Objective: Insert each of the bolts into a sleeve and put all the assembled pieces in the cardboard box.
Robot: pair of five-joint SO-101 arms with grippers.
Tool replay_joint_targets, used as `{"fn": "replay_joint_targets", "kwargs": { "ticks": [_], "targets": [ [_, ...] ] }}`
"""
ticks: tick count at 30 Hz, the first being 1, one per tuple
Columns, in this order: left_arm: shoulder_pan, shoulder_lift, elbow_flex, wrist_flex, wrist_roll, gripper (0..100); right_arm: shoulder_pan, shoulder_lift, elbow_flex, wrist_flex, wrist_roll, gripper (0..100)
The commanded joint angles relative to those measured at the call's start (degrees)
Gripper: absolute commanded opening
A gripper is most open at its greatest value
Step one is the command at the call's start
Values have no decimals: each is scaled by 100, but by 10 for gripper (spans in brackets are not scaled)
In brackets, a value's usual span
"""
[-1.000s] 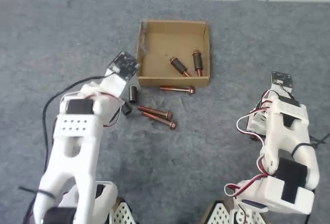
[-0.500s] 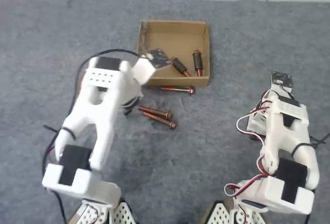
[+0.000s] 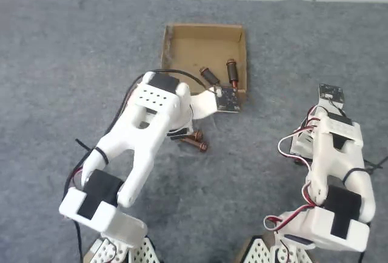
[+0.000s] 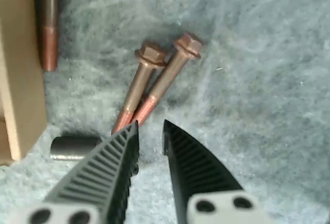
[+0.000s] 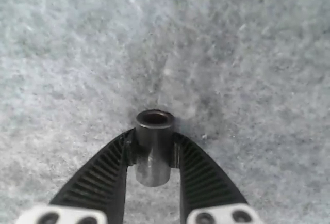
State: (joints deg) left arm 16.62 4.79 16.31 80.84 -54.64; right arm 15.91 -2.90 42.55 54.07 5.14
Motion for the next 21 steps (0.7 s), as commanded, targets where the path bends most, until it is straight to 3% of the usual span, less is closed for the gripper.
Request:
{"fn": "replay_joint_targets", "kwargs": {
  "ticks": [1, 21],
  "targets": [
    [123, 97, -277, -35, -105, 74, 92, -295, 53, -84, 273, 7],
    [149, 492, -558, -413, -510, 77, -110, -295, 97, -321, 554, 7]
  ]
}}
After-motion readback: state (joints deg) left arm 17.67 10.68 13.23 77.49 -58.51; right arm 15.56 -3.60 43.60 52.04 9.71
